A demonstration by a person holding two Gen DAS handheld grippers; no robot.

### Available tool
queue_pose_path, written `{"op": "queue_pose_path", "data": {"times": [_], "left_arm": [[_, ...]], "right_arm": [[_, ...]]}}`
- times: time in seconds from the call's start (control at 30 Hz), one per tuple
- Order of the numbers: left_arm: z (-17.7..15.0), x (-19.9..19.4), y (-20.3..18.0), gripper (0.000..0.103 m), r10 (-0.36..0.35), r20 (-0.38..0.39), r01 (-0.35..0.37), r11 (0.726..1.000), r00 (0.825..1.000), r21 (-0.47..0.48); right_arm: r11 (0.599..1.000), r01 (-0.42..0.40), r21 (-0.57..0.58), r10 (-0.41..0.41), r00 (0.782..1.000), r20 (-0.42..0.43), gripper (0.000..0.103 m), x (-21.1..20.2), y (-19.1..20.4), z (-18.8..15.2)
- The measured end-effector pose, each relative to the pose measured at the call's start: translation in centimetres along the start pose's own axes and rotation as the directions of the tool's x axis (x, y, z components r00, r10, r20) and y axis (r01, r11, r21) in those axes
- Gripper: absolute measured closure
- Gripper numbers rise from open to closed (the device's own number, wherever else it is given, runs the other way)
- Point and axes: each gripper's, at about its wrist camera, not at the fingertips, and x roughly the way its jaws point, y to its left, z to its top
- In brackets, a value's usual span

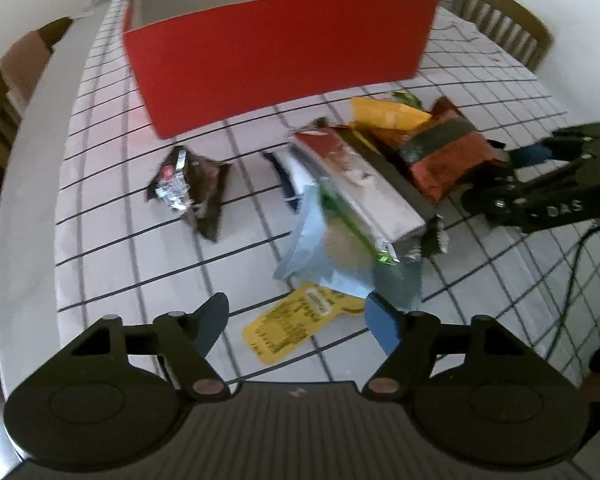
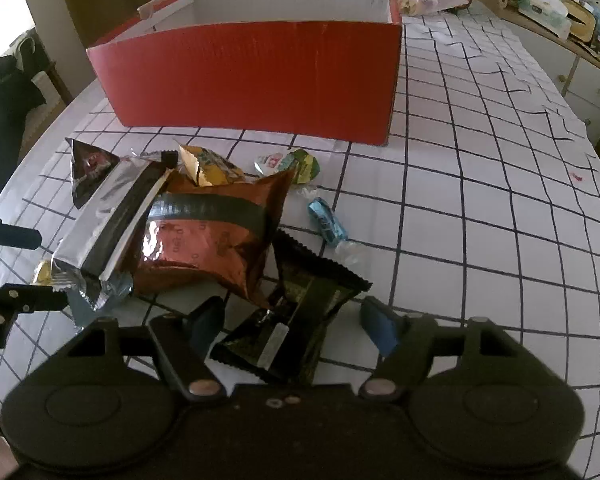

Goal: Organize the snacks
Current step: 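Grasp the yellow cartoon wrapper with the left gripper while the right grasps the chocolate bar, then carry the yellow wrapper and chocolate bar with both grippers over the box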

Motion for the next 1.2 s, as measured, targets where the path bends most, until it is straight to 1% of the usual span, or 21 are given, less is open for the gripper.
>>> {"op": "queue_pose_path", "data": {"times": [0.1,0.2,0.47,0.53,0.63,0.7,0.77,0.97,1.2], "left_arm": [[0.3,0.3,-0.8,0.035,-0.034,-0.007,0.034,0.999,0.999,0.025],[0.5,0.7,-1.6,0.037,-0.047,-0.012,0.047,0.998,0.999,0.042],[1.2,1.5,-2.7,0.040,-0.035,-0.005,0.035,0.998,0.999,0.054],[1.3,1.4,-2.8,0.049,-0.027,0.002,0.027,0.998,1.000,0.049],[1.2,1.3,-2.7,0.052,-0.021,0.005,0.021,0.999,1.000,0.026],[1.0,1.2,-2.5,0.052,-0.022,0.008,0.022,1.000,1.000,0.005],[0.8,1.0,-2.2,0.052,-0.028,0.009,0.028,0.999,1.000,-0.029],[-0.8,0.0,-1.1,0.052,-0.038,0.009,0.039,0.992,0.999,-0.120],[-2.6,-1.7,-0.4,0.052,-0.051,0.019,0.053,0.980,0.999,-0.191]], "right_arm": [[1.000,-0.003,-0.010,0.003,1.000,0.000,0.030,0.1,0.1,0.2],[1.000,0.000,-0.019,0.000,1.000,0.000,0.033,0.2,0.1,0.4],[1.000,0.014,-0.028,-0.014,1.000,0.007,0.040,0.4,0.0,0.6],[0.999,0.022,-0.027,-0.022,1.000,0.013,0.044,0.3,0.0,0.6],[0.999,0.028,-0.024,-0.028,0.999,0.023,0.053,0.2,-0.2,0.5],[0.999,0.034,-0.021,-0.034,0.999,0.028,0.065,0.1,-0.4,0.5],[1.000,0.027,-0.007,-0.027,0.999,0.028,0.069,0.0,-0.5,0.5],[1.000,0.021,0.023,-0.022,0.999,0.025,0.072,-0.8,-0.8,-0.3],[0.999,0.009,0.049,-0.011,0.999,0.044,0.074,-2.9,-0.6,-1.5]]}}
